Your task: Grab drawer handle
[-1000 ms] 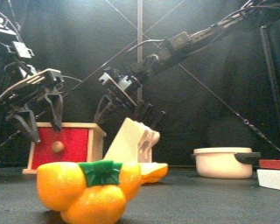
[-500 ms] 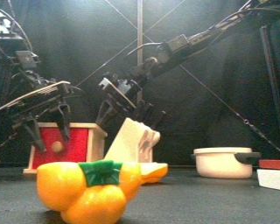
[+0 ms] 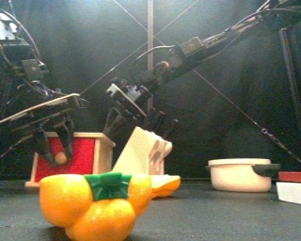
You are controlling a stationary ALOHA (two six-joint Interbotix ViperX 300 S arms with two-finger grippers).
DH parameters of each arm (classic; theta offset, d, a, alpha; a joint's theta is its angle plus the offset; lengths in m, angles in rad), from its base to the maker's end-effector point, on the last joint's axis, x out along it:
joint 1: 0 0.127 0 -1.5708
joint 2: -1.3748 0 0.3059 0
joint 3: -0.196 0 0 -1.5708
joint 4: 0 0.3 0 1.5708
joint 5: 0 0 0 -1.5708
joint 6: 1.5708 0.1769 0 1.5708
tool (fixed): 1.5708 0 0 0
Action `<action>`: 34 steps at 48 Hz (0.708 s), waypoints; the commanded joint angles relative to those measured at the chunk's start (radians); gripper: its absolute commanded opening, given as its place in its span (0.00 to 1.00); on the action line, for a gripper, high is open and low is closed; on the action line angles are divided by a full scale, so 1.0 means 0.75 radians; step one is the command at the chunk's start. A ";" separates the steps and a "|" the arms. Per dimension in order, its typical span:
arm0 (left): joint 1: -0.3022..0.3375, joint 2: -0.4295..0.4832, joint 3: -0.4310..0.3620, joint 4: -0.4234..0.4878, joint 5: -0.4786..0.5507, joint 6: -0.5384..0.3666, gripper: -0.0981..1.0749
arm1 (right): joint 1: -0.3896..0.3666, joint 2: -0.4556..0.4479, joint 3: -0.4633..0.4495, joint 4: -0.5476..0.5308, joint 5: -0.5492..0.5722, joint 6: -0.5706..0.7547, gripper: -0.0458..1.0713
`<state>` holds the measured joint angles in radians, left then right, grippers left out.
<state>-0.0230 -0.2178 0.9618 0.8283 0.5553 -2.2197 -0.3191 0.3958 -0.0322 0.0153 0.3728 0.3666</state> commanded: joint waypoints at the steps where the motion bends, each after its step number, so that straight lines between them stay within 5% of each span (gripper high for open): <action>1: 0.008 0.008 -0.029 0.012 0.002 -0.004 0.66 | -0.008 -0.029 -0.022 -0.002 -0.002 -0.002 0.36; 16: 0.002 0.014 -0.018 0.014 -0.004 -0.002 0.48 | -0.006 -0.029 -0.022 -0.002 -0.002 -0.004 0.36; 34: -0.010 0.012 -0.014 0.031 0.004 -0.004 0.47 | -0.006 -0.029 -0.025 -0.002 0.018 -0.002 0.36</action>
